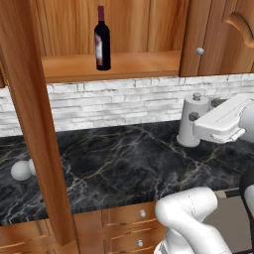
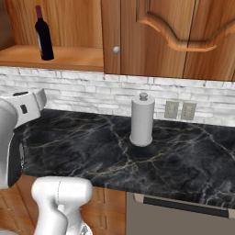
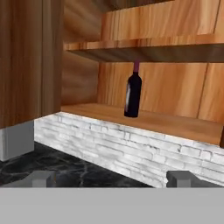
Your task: Open the cabinet directly in front. Then move the wine and the mug to the dining counter with the candle on it.
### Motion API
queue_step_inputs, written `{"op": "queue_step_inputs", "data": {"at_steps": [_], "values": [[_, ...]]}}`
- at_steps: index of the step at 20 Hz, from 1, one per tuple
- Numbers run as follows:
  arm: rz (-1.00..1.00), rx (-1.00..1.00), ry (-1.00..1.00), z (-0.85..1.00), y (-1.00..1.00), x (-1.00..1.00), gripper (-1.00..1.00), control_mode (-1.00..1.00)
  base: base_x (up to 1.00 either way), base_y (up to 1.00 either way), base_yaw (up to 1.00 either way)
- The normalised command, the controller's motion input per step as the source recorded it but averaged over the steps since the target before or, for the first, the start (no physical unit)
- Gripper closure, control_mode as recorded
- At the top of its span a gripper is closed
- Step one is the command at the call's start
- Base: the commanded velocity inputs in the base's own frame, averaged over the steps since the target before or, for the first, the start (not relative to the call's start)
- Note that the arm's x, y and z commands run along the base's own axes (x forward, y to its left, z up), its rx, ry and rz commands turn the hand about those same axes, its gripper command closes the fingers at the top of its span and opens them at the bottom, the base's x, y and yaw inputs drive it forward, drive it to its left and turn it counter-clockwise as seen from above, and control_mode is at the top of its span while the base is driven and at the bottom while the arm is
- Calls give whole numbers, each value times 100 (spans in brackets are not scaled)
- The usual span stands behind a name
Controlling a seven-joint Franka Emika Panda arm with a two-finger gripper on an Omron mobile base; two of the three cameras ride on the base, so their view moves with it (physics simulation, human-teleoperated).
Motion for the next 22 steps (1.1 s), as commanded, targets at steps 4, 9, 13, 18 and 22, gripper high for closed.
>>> {"op": "queue_step_inputs", "data": {"at_steps": [4,9,13,18,22], "values": [[-25,0,-38,0,-100,-9,-100,-100,0,0,0],[-21,0,-39,0,-100,-1,-100,-100,0,0,0],[-10,0,-27,-8,-88,4,-100,-100,0,0,0],[-10,1,-2,-2,10,0,-100,-100,0,0,0],[-26,0,4,-6,44,12,-100,-100,0,0,0]]}}
